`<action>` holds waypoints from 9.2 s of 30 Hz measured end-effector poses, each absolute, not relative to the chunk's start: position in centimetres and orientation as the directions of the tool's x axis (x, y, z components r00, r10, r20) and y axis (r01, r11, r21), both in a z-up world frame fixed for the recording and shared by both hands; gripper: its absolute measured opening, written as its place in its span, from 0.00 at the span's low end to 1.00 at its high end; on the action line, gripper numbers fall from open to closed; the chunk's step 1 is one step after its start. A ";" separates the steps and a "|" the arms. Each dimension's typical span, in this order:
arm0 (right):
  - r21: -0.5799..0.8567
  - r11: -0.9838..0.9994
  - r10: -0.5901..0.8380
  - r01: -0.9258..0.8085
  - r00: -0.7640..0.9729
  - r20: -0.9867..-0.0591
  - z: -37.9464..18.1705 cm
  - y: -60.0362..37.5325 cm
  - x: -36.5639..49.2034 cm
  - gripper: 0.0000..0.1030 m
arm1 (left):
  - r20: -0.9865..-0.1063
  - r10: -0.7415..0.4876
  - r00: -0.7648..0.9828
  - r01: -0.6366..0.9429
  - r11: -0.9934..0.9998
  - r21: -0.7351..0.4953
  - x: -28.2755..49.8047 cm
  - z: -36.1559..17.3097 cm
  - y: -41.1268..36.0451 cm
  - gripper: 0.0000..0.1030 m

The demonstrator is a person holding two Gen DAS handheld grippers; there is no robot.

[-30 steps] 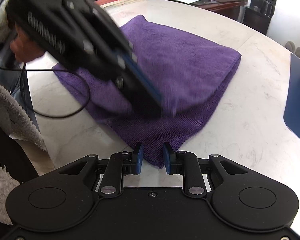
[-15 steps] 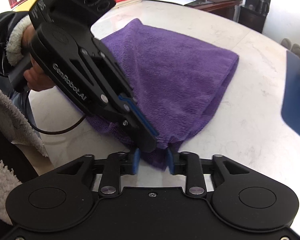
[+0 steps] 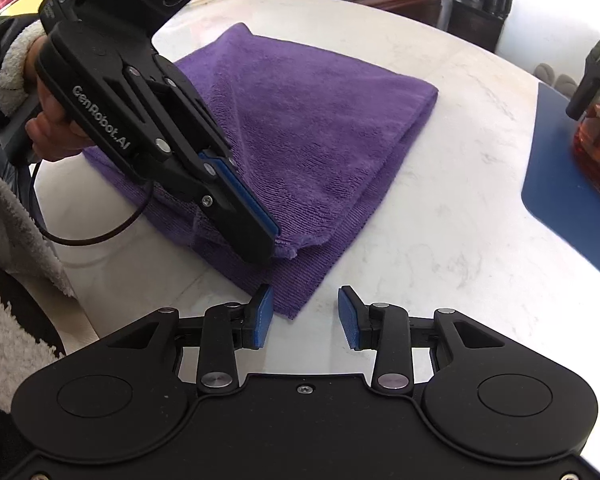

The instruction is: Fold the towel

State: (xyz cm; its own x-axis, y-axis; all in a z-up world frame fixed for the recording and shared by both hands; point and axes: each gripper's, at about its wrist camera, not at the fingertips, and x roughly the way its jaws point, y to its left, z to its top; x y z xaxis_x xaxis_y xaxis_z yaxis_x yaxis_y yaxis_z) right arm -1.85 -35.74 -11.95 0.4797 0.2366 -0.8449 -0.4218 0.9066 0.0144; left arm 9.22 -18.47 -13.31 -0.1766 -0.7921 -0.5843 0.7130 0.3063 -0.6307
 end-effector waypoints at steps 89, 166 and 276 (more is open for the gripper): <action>0.039 0.938 0.209 -0.346 0.468 -0.859 -11.4 -34.8 14.0 0.11 | -0.871 -0.466 0.152 0.605 0.741 -0.291 7.9 -10.8 -1.1 0.14; -0.097 0.833 0.211 -0.545 0.475 -0.854 -12.0 -30.4 19.9 0.27 | -0.828 -0.546 0.123 0.854 0.484 -0.193 6.7 -8.2 -5.8 0.30; -0.105 0.789 0.282 -0.605 0.510 -0.813 -9.8 -27.9 19.2 0.35 | -0.859 -0.447 0.249 0.788 0.609 -0.088 11.1 -10.6 -2.3 0.10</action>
State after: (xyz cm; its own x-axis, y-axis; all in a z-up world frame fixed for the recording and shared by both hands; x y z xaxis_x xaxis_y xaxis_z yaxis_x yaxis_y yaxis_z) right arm 19.16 -27.94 -9.81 0.5098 0.2821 -0.8127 -0.6047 0.7894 -0.1053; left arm 11.07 -2.32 -10.62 0.2492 -0.4466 -0.8593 0.7879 0.6094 -0.0882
